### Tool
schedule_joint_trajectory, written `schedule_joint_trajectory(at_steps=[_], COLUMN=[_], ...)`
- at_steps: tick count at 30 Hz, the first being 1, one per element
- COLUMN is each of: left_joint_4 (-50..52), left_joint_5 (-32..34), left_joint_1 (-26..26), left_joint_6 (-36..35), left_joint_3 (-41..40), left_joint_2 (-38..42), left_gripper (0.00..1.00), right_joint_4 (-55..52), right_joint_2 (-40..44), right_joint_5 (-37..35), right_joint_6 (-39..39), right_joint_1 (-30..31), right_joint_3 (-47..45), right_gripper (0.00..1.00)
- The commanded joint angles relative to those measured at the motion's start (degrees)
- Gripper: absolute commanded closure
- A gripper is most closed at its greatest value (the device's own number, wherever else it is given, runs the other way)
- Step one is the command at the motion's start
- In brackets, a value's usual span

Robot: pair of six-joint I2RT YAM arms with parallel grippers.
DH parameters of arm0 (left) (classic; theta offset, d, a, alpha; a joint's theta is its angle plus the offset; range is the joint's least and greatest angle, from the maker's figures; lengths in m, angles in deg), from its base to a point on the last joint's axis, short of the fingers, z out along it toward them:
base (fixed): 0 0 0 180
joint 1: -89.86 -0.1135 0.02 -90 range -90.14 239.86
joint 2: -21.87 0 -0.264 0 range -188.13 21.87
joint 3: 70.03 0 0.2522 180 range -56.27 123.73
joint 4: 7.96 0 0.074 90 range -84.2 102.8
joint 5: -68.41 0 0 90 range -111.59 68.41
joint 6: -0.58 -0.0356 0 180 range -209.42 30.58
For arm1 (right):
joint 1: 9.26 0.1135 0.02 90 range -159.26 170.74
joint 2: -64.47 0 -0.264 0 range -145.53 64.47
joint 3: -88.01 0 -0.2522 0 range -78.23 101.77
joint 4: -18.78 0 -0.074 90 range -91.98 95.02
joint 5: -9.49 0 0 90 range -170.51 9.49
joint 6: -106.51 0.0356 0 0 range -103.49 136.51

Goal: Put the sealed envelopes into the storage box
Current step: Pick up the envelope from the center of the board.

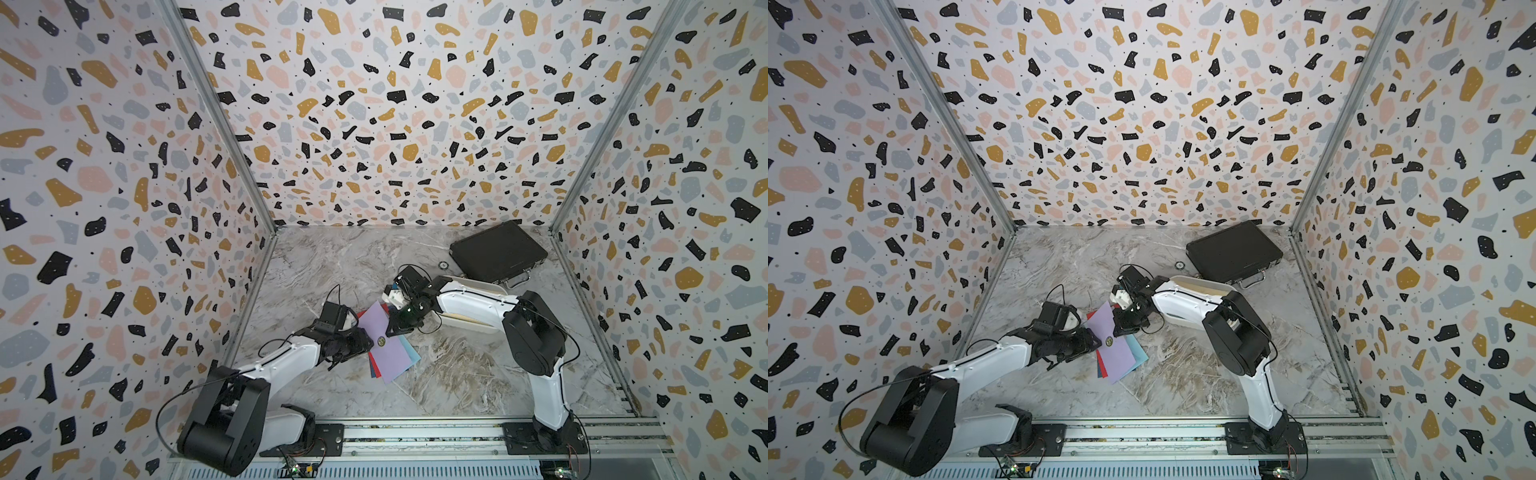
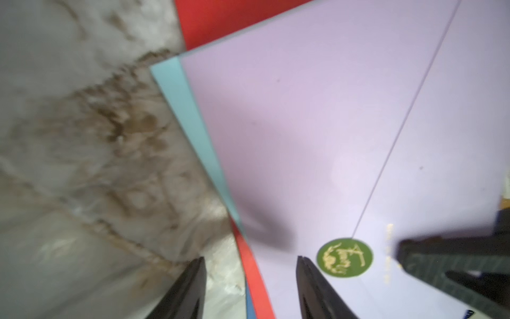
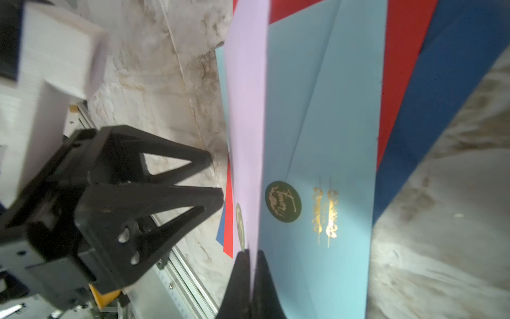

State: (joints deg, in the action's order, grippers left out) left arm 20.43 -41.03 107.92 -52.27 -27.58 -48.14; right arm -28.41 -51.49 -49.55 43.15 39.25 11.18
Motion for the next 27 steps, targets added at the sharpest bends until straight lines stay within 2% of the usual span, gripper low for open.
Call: schedule_joint_trajectory(at_steps=[1, 5, 9, 15, 17, 21, 27], left_joint_4=[8.85, 15.1, 14.66, 14.07, 13.47, 11.82, 11.56], left_joint_5=[6.22, 10.83, 11.4, 11.44, 11.44, 11.44, 11.55], left_joint_1=[-0.05, -0.05, -0.1, -0.06, -0.05, -0.11, -0.05], left_joint_6=[-0.24, -1.04, -0.59, -1.96, -2.17, -2.25, -2.43], left_joint_3=[0.42, 1.76, 0.86, 0.89, 0.5, -0.93, -1.13], left_joint_2=[8.14, 16.21, 19.3, 16.15, 15.08, 14.09, 13.83], left_gripper=[0.38, 0.37, 0.36, 0.36, 0.37, 0.37, 0.37], right_joint_4=[-11.38, -24.58, -35.98, -36.97, -36.98, -36.89, -36.84], right_joint_2=[7.93, 11.45, 13.63, 18.97, 19.31, 17.83, 13.56], right_joint_5=[-3.76, -9.23, -20.68, -33.59, -36.95, -33.88, -32.7], right_joint_6=[-12.62, -28.78, -42.69, -61.3, -65.24, -69.59, -73.18], right_joint_1=[-0.04, -1.42, -4.31, -11.33, -13.53, -19.12, -21.38], right_joint_3=[7.68, 16.79, 24.78, 19.66, 17.53, 16.18, 14.89], right_gripper=[1.0, 1.0, 1.0, 1.0, 1.0, 1.0, 1.0])
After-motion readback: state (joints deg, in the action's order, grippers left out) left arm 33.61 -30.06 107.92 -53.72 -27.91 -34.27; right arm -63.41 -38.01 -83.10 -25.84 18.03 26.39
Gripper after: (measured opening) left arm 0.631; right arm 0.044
